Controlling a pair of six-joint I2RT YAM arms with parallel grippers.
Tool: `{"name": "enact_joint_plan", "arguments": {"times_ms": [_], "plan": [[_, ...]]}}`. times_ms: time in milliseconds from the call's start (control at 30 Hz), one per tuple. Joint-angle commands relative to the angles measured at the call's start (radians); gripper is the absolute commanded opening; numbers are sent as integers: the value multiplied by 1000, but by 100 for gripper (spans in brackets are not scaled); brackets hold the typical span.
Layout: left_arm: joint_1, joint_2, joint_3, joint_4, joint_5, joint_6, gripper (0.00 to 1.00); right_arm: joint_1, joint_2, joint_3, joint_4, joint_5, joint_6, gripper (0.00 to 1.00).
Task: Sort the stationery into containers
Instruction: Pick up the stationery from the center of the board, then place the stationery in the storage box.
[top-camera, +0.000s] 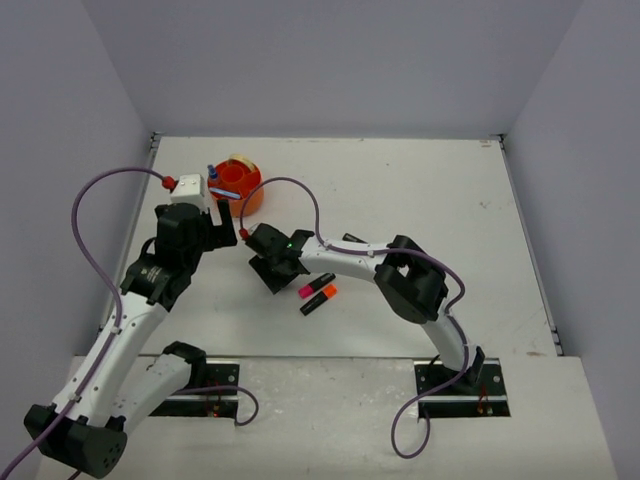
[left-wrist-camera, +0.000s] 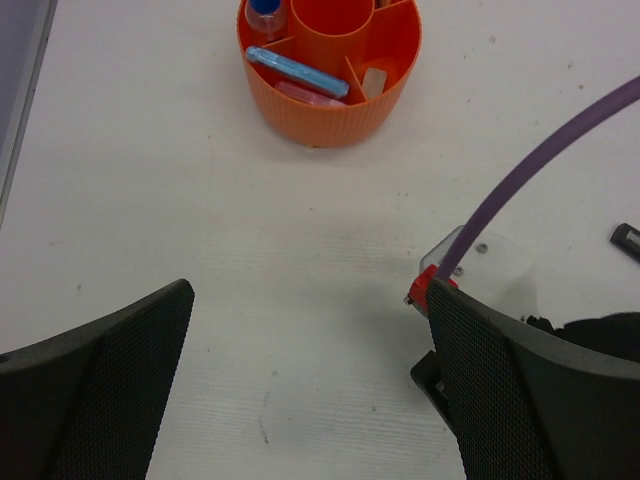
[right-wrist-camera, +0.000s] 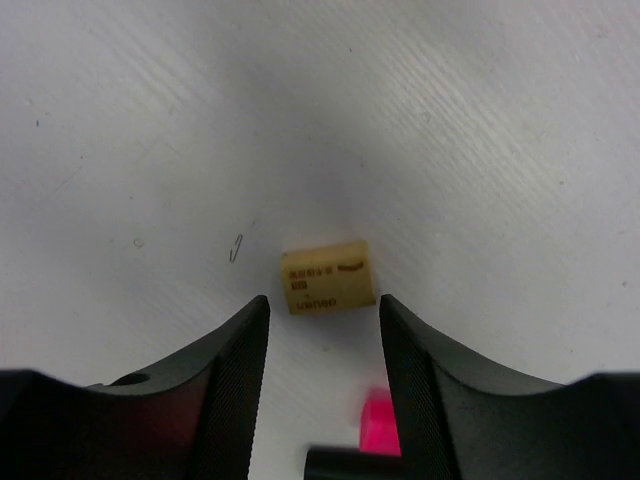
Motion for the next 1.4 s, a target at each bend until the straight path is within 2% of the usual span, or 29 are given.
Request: {"name": "enact_joint_plan", "arguments": {"times_ms": [0, 100, 267, 367, 467, 600, 700, 833, 1033, 1200, 1267, 1367], "plan": [[5, -84, -4, 56, -14, 2, 100, 1, 45, 65, -13, 29, -28, 48], [5, -103, -18, 50, -28, 13, 100, 1, 65, 79, -17, 33, -31, 39], [5, -114, -41, 51, -35, 20, 100, 2, 60, 77, -16, 46, -33, 30], [5, -126, -50, 60, -32, 18, 100, 1, 35, 85, -8, 62, -38, 19], [5, -141, -61, 70, -43, 14, 100, -15, -21, 97, 22, 90, -67, 18], [5, -163, -103, 111, -6, 21, 100, -81, -60, 158, 79, 69, -191, 17], [5, -127, -103, 103, 20, 27, 100, -137, -44, 245, 112, 1, -271, 13], [5, -112, -97, 101, 26, 26, 100, -217, 16, 360, 132, -119, -299, 11], [3, -124, -105, 113, 22, 29, 100, -231, 91, 484, 170, -129, -418, 11], [6, -122, -103, 110, -1, 27, 100, -232, 105, 451, 331, -155, -460, 10], [6, -127, -104, 111, -6, 26, 100, -232, 119, 468, 346, -156, -465, 11], [8, -127, -108, 115, 1, 28, 100, -232, 178, 588, 308, -182, -456, 12]]}}
